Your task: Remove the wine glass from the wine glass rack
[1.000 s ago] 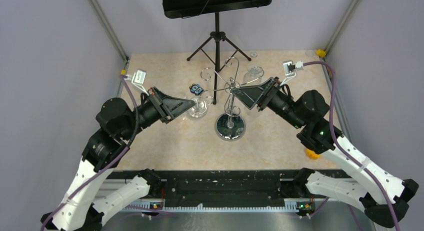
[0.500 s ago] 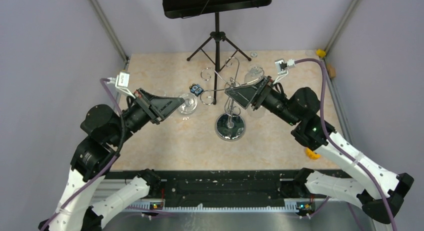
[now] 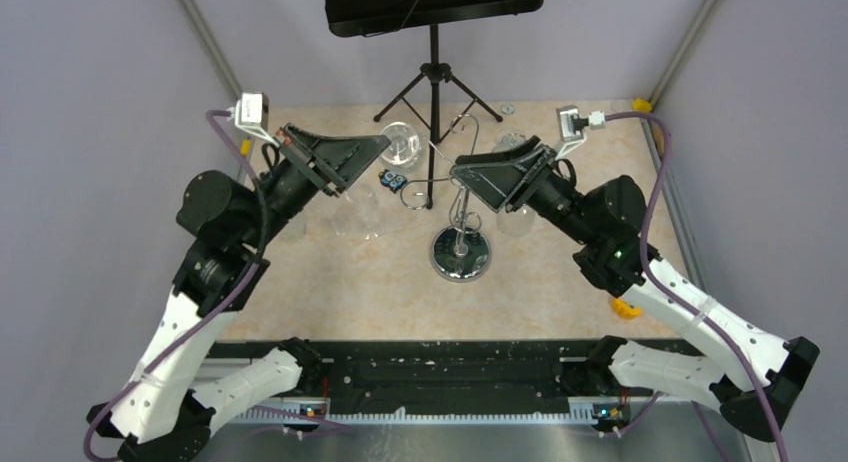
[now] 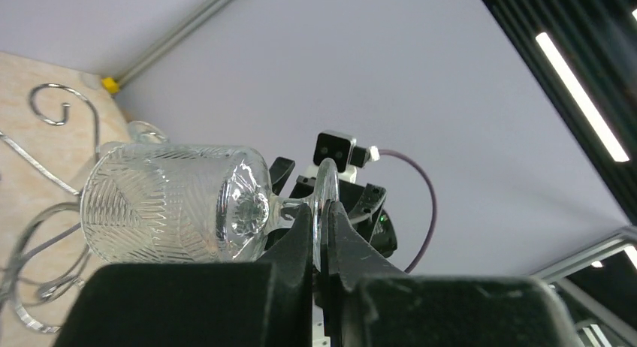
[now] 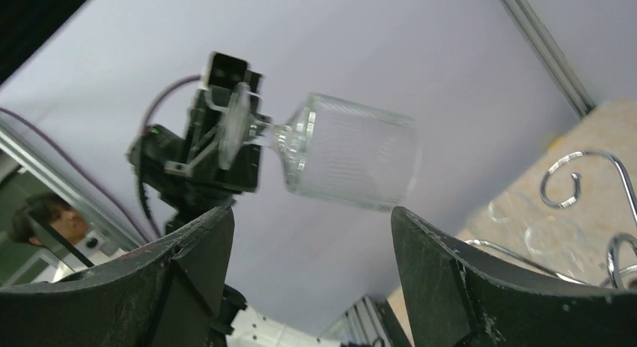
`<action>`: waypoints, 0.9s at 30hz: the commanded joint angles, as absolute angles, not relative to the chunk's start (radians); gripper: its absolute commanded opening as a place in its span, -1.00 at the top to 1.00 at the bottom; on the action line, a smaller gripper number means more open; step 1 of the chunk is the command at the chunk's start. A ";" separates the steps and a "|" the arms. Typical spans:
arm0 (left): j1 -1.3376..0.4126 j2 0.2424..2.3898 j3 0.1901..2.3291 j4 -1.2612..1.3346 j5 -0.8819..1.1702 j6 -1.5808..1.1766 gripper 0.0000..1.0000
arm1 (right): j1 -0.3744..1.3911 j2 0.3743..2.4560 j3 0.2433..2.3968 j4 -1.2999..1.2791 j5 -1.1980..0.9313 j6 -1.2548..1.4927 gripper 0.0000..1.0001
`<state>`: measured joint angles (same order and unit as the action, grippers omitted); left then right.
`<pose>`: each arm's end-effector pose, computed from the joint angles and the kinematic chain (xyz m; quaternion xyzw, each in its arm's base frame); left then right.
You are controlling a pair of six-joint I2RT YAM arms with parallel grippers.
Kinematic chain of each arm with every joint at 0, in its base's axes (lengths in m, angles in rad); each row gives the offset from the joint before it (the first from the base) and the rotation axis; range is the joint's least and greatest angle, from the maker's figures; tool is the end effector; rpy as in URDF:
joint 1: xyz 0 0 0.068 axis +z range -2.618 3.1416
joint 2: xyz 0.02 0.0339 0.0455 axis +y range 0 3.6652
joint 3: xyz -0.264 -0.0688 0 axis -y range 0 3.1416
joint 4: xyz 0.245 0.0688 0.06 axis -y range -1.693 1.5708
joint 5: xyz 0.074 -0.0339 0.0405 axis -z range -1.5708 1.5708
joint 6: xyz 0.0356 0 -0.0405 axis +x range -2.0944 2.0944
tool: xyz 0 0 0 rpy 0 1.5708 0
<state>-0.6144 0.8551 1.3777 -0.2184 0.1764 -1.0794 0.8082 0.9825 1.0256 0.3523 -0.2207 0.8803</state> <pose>0.1052 -0.0819 0.5197 -0.0667 0.5900 -0.6361 0.4927 0.1436 0.1616 0.4455 -0.0717 0.5540 0.6588 0.5038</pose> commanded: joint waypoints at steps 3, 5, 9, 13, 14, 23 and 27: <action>-0.614 0.886 1.331 0.186 0.198 -1.280 1.00 | 0.801 0.934 0.982 0.585 -0.120 0.948 -0.57; -0.613 0.888 1.325 0.224 0.196 -1.314 1.00 | 0.800 0.930 0.970 0.595 -0.094 0.970 -0.63; -0.613 0.895 1.299 0.311 0.213 -1.402 1.00 | 0.800 0.937 0.947 0.650 -0.076 1.012 -0.78; -0.613 0.920 1.277 0.409 0.264 -1.516 1.00 | 0.799 0.969 0.950 0.702 -0.112 1.046 -0.80; -0.614 0.929 1.268 0.431 0.278 -1.542 1.00 | 0.801 0.979 0.952 0.731 -0.128 1.058 -0.80; -0.613 0.991 1.197 0.646 0.353 -1.747 1.00 | 0.799 1.059 0.931 1.070 -0.277 1.103 -0.60; -0.613 0.996 1.182 0.683 0.356 -1.788 1.00 | 0.800 1.067 0.917 1.201 -0.317 1.107 -0.36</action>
